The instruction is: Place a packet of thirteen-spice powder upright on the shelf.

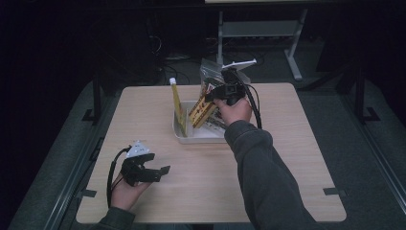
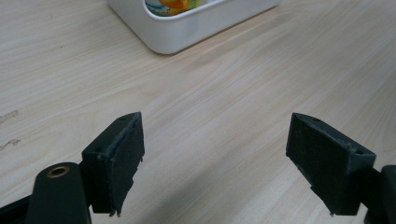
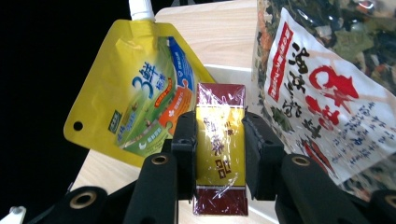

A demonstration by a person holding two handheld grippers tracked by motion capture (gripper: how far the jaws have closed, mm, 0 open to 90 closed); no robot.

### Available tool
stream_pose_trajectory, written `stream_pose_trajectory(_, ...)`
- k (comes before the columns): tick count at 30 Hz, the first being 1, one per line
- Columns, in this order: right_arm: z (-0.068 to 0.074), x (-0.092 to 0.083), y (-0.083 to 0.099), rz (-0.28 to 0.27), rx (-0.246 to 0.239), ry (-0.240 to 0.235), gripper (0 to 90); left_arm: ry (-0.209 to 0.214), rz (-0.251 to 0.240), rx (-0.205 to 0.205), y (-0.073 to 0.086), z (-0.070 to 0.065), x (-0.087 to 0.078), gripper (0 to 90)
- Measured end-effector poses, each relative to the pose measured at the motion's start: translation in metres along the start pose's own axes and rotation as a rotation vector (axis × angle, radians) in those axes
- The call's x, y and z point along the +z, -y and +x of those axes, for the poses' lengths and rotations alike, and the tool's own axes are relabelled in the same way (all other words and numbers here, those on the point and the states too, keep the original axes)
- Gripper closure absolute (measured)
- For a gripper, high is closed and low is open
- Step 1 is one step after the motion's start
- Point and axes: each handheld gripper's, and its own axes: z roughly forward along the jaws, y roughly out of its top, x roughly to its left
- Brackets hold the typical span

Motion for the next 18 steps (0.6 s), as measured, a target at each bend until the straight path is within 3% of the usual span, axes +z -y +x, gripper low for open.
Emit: stream_pose_trajectory(18,0.01,0.035,-0.001,-0.04,0.05,0.07,67.5,0.009,-0.02,-0.023,0.0,0.005,-0.004,18.9)
